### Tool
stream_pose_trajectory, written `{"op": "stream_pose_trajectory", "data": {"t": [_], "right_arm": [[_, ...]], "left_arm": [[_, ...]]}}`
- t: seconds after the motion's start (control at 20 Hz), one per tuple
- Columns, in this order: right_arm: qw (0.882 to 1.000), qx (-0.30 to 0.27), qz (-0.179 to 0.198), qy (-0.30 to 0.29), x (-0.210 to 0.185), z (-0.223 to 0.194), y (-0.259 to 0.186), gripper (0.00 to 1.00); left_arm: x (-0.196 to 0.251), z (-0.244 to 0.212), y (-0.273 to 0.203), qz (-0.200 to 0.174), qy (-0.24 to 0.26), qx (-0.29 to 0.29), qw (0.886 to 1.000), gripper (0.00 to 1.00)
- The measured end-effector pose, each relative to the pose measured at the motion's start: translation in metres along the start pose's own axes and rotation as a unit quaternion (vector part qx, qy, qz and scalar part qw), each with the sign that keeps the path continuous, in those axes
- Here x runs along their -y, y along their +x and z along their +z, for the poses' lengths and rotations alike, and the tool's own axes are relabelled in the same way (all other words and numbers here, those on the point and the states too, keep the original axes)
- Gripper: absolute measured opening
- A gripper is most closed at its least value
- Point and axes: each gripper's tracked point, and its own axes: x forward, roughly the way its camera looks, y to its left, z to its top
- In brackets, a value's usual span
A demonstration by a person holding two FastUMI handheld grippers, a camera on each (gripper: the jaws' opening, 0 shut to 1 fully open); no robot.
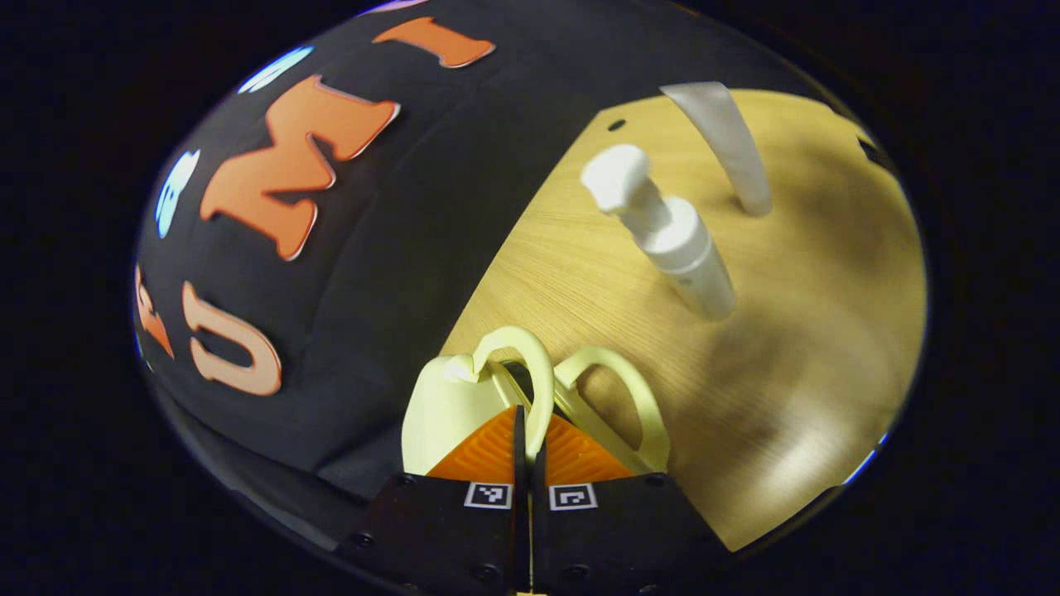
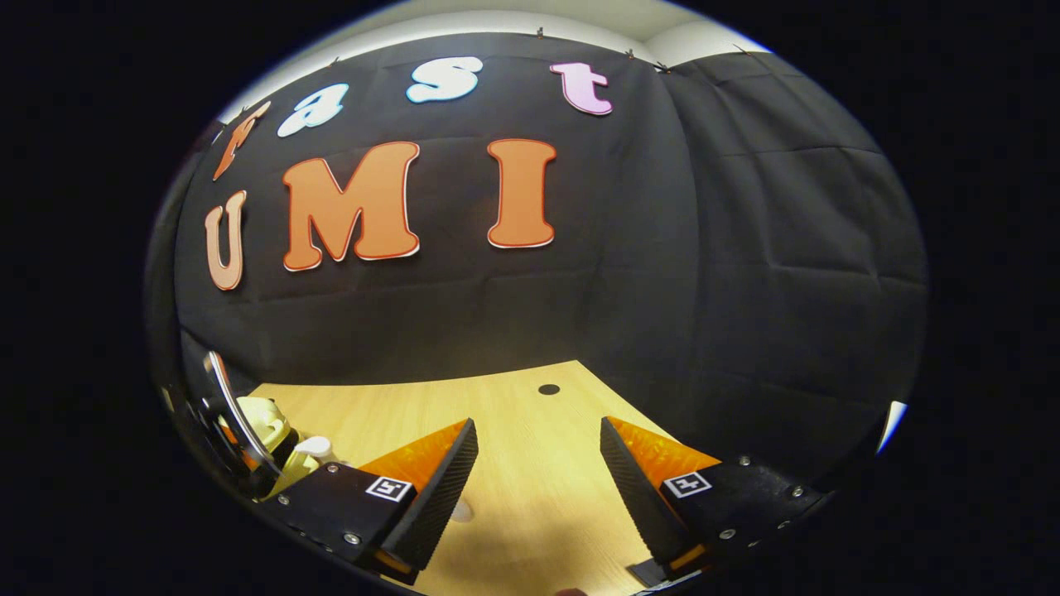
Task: First open the suitcase, pack the skin care products into it, and then close the suitcase.
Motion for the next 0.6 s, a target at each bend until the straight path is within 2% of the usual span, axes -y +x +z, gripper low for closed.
{"op": "stream_pose_trajectory", "data": {"t": [0.15,0.3,0.4,0.5,0.6], "right_arm": [[1.000,0.008,0.011,0.000,-0.030,0.022,-0.002,0.95],[1.000,0.018,0.017,0.014,-0.059,0.042,-0.008,0.95],[0.999,0.022,0.015,0.019,-0.077,0.049,-0.009,0.95],[0.999,0.016,0.013,0.026,-0.097,0.051,-0.010,0.94],[0.999,0.021,0.029,0.034,-0.128,0.060,-0.016,0.95]], "left_arm": [[-0.006,0.003,-0.007,-0.032,-0.097,0.019,0.995,0.02],[-0.005,0.005,-0.003,-0.063,-0.192,0.036,0.979,0.02],[-0.004,0.008,0.004,-0.074,-0.255,0.050,0.963,0.02],[0.003,0.016,0.017,-0.098,-0.321,0.068,0.939,0.02],[0.005,0.004,0.030,-0.123,-0.363,0.083,0.920,0.02]]}}
